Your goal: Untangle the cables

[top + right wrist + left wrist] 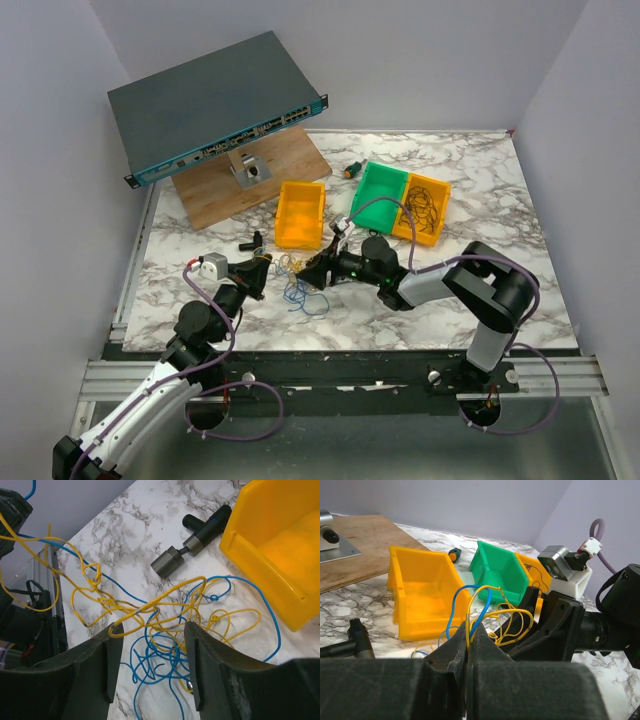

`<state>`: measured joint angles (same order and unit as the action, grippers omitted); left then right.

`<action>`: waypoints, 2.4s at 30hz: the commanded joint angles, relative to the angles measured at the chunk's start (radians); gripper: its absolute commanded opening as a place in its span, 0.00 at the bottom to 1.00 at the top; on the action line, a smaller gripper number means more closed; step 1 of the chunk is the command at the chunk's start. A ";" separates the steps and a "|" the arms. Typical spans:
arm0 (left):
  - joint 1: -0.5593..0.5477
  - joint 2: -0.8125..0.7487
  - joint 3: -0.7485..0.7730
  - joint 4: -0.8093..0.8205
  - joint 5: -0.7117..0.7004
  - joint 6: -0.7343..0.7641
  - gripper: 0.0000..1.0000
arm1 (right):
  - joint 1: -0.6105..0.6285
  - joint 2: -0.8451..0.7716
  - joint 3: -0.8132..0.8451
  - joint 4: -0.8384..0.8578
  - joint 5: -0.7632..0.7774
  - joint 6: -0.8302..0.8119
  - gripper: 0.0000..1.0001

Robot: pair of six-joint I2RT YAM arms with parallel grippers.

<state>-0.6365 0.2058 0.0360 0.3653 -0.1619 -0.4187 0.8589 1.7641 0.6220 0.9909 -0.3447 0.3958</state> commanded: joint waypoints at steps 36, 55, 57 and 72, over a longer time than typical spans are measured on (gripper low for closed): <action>0.004 0.011 0.035 -0.136 -0.185 -0.044 0.00 | -0.137 -0.747 -0.069 -1.082 1.291 0.448 0.01; 0.005 0.026 0.058 -0.266 -0.419 -0.138 0.00 | -0.336 -1.026 0.094 -1.316 1.296 0.387 0.01; 0.005 0.041 0.073 -0.291 -0.407 -0.136 0.02 | -0.335 -1.037 0.133 -1.269 1.289 0.308 0.01; 0.005 0.175 0.104 -0.228 -0.284 -0.083 0.18 | -0.335 -0.870 0.674 -1.242 0.971 0.058 0.01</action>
<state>-0.6342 0.3595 0.1143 0.1139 -0.5106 -0.5400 0.5270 0.8295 1.1862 -0.2272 0.7834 0.5190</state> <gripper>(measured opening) 0.303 0.029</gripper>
